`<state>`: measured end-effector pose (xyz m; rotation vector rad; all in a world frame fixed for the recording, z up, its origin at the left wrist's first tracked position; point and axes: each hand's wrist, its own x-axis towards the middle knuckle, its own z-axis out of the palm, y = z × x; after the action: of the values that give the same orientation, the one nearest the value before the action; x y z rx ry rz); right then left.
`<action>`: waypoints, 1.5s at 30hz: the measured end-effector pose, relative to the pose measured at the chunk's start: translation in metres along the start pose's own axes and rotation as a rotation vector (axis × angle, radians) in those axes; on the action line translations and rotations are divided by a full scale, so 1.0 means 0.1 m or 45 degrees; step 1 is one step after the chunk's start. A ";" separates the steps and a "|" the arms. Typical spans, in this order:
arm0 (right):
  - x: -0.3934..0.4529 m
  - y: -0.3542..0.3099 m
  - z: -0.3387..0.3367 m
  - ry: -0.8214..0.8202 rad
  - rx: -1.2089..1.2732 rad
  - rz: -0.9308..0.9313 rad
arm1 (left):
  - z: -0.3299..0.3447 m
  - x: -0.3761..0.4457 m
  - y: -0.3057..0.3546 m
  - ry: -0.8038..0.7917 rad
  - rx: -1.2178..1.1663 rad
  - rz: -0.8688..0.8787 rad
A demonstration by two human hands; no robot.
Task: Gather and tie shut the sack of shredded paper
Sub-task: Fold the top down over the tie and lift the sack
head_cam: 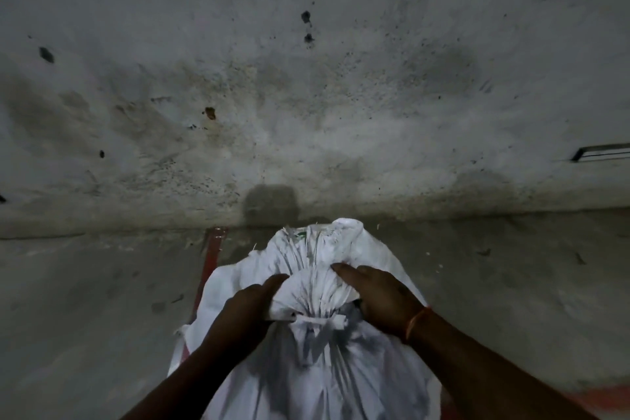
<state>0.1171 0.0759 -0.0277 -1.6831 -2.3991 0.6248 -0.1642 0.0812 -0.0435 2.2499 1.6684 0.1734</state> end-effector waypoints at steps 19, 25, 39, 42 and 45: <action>-1.60 -0.72 -4.94 0.410 0.015 0.117 | -4.21 0.13 3.11 0.134 0.020 0.535; -2.51 -0.30 -6.15 0.548 0.013 0.185 | -4.85 0.22 4.62 0.279 -0.083 0.740; -4.43 2.05 -7.76 0.798 0.102 0.155 | -4.24 0.76 8.03 0.431 -0.177 0.851; -4.69 2.66 -7.98 0.799 0.028 0.175 | -3.98 0.97 8.60 0.416 -0.204 0.874; -4.89 3.29 -8.17 0.820 -0.012 0.153 | -3.65 1.21 9.14 0.407 -0.306 0.910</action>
<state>0.8634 -0.0777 0.6316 -1.7035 -1.8547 0.0536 0.5947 0.0312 0.5927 2.6099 0.8174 0.8854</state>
